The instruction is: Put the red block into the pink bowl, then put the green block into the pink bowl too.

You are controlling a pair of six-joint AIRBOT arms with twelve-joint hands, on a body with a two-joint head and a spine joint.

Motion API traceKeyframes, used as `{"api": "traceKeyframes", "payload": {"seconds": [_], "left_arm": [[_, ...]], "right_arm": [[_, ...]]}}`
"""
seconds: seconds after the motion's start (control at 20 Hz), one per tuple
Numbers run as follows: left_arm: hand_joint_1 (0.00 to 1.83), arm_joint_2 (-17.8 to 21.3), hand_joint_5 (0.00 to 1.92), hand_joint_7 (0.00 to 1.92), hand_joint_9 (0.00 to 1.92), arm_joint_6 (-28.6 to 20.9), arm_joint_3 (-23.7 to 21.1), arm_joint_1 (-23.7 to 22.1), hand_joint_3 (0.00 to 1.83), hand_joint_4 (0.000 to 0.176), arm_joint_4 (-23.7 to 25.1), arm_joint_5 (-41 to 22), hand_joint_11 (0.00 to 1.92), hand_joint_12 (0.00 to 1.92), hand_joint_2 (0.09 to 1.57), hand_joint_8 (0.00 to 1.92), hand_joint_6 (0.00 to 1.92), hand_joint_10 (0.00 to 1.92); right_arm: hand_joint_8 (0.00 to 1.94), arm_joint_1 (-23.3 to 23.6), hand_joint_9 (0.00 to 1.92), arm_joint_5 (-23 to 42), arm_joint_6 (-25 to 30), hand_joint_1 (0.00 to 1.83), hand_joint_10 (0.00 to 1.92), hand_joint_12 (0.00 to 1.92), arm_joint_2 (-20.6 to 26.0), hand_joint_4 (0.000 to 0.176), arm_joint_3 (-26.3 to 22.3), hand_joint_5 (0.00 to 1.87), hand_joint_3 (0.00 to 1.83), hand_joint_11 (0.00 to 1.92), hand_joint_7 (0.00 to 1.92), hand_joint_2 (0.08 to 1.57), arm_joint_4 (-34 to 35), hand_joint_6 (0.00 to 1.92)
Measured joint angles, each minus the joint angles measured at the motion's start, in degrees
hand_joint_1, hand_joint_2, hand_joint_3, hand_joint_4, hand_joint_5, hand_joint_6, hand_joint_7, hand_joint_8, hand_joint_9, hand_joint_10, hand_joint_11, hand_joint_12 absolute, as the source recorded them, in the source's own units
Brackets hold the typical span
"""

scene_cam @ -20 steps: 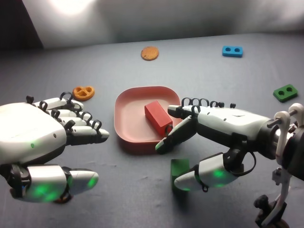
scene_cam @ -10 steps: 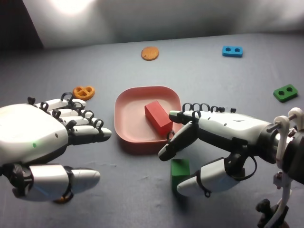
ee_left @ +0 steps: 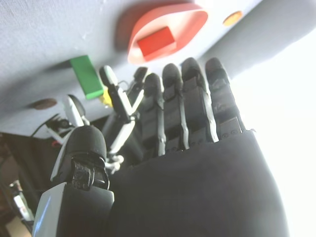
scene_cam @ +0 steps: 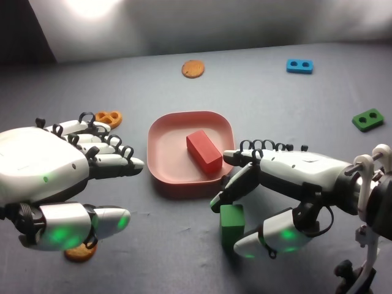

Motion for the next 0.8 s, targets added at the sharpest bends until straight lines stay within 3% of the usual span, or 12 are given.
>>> {"api": "traceKeyframes", "payload": {"seconds": [0.1,0.2,0.4,0.55,0.8], "left_arm": [[0.0,0.0,0.32,0.26,0.18,-0.17,0.0,-0.2,0.0,0.0,-0.02,0.15,0.0,0.19,1.39,0.0,0.0,0.0],[0.0,0.0,0.33,0.29,0.24,-0.2,0.0,-0.59,0.0,0.0,-0.09,0.04,0.0,0.3,1.4,0.0,0.0,0.0],[0.0,0.0,0.33,0.26,0.19,-0.17,-0.11,-0.79,0.0,0.0,-0.09,0.09,0.0,0.26,1.4,0.0,0.01,0.0],[0.0,0.0,0.38,0.35,0.28,0.17,-0.11,-1.16,0.0,0.0,-0.48,-0.11,0.0,0.38,1.4,0.01,0.01,0.01],[0.0,0.0,0.32,0.28,0.22,0.96,-0.11,-1.36,0.0,0.0,-1.07,-0.02,0.0,0.29,1.39,0.0,0.0,0.0]], "right_arm": [[0.0,0.0,0.0,-0.02,0.0,1.03,0.0,0.0,-0.24,0.176,-0.02,0.84,0.0,0.0,0.05,0.9,0.0,0.0],[0.0,0.0,0.0,-0.04,0.0,1.0,0.0,0.0,-0.28,0.176,-0.02,0.83,0.01,0.0,0.04,0.91,-0.04,0.0],[0.0,-0.2,0.0,-0.07,0.0,1.0,0.0,0.0,-0.35,0.176,0.0,0.83,0.01,0.0,0.04,0.91,0.0,0.0],[0.0,-0.2,0.0,-0.11,0.0,1.02,0.0,0.0,-0.42,0.176,0.02,0.84,0.0,0.0,0.04,0.91,-0.02,0.0],[0.01,-0.2,0.0,-0.11,0.0,1.01,0.0,0.0,-0.42,0.176,0.07,0.82,0.0,0.0,0.06,0.91,-0.04,0.0]]}}
